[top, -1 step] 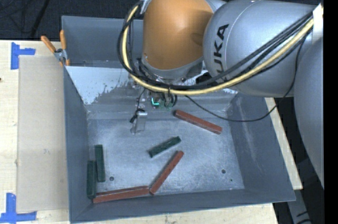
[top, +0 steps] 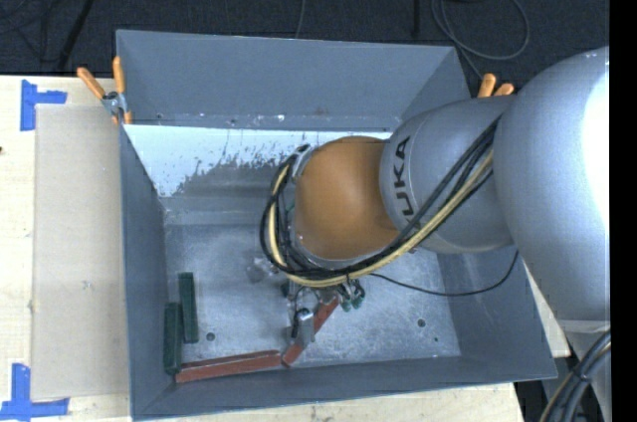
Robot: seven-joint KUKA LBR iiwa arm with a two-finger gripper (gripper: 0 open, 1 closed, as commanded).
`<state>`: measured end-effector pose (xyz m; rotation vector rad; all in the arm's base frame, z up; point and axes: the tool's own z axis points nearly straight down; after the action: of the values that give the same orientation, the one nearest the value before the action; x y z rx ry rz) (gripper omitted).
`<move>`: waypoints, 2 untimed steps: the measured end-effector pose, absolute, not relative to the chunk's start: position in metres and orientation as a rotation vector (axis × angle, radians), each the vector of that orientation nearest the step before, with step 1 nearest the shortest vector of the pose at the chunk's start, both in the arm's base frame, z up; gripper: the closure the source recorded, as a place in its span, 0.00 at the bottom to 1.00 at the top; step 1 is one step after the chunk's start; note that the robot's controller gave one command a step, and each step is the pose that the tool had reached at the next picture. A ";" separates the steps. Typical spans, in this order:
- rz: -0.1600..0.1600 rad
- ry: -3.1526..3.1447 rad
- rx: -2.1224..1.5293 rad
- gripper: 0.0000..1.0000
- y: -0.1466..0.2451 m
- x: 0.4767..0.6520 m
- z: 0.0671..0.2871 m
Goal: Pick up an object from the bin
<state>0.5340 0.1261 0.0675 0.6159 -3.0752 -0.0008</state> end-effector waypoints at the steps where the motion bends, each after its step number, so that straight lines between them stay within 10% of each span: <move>1: 0.005 -3.009 0.915 0.00 0.066 0.572 0.101; 2: -0.002 -2.957 1.069 0.00 0.091 0.588 0.100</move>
Offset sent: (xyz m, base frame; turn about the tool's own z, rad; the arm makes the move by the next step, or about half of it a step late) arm 0.0359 -0.0572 0.0325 -0.2007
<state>0.5878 0.0908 0.0997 1.0693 -2.9570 -0.0023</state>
